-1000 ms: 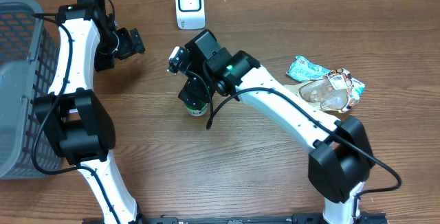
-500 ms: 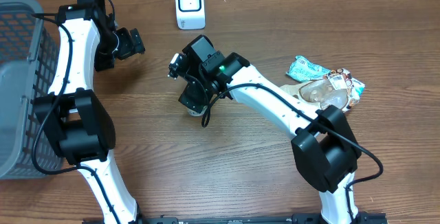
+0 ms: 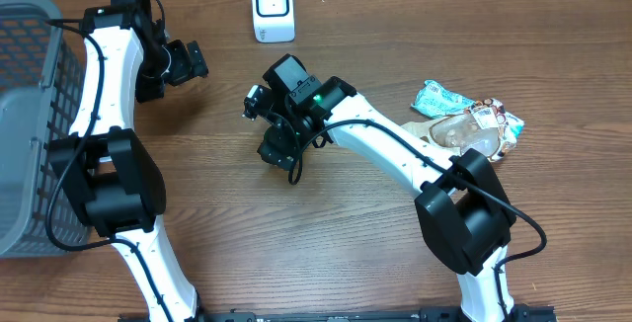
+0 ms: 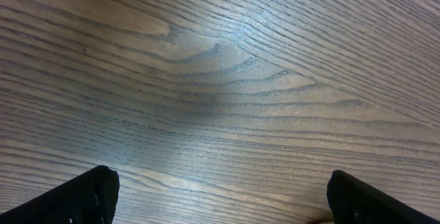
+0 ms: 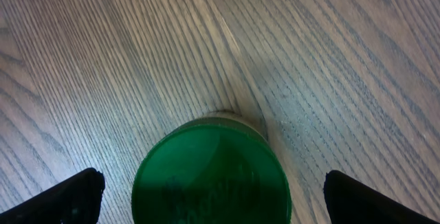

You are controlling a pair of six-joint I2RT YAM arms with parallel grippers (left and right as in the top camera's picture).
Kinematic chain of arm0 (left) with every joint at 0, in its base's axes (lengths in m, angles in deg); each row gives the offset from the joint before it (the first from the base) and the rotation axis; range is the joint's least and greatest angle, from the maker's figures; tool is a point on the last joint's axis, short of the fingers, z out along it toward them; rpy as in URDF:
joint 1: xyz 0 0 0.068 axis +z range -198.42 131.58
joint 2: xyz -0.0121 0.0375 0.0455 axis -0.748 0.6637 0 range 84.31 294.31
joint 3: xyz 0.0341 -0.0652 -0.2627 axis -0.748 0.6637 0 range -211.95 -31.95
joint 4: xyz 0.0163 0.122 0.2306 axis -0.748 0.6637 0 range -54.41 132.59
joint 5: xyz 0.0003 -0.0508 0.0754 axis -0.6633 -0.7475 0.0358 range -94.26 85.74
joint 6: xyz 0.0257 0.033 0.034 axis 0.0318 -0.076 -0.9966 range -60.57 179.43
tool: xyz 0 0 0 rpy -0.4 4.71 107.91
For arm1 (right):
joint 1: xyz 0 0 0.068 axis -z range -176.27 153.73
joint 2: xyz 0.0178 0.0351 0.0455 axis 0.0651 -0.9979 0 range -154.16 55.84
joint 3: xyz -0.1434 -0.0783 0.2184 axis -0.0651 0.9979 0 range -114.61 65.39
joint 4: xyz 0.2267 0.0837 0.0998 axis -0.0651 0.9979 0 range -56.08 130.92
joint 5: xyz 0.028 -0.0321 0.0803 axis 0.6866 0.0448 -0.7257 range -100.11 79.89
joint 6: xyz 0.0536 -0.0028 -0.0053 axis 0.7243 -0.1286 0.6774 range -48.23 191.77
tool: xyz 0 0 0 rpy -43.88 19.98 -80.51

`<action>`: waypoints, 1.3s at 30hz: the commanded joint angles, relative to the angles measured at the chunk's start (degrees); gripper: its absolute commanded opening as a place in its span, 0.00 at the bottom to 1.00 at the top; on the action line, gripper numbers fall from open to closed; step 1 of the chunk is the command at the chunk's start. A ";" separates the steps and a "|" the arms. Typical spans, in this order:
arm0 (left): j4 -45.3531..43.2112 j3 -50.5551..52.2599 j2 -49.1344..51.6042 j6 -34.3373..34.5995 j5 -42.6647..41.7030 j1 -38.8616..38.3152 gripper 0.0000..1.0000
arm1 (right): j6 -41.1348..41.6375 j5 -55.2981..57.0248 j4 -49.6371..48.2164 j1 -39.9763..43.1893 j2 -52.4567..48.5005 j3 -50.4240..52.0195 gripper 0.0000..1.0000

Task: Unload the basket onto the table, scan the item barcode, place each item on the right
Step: 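Move the right gripper over the green-capped jar and grasp it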

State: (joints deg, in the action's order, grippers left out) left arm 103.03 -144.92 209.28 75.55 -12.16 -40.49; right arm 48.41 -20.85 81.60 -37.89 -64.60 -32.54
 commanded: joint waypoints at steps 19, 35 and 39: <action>-0.22 -0.81 0.59 0.39 0.63 -0.07 0.99 | 2.32 -0.90 0.13 0.17 -2.34 -0.70 0.89; -0.22 -0.81 0.59 0.39 0.63 -0.35 1.00 | 2.34 -0.48 -2.23 0.42 -3.34 -0.70 0.82; -0.22 -0.81 0.59 0.42 0.63 -0.35 1.00 | 2.34 -0.48 -2.16 0.57 -3.34 -0.70 0.74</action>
State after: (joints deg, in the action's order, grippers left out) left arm 103.03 -144.92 209.28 75.55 -12.16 -40.54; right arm 50.55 -21.24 79.75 -37.87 -67.45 -32.54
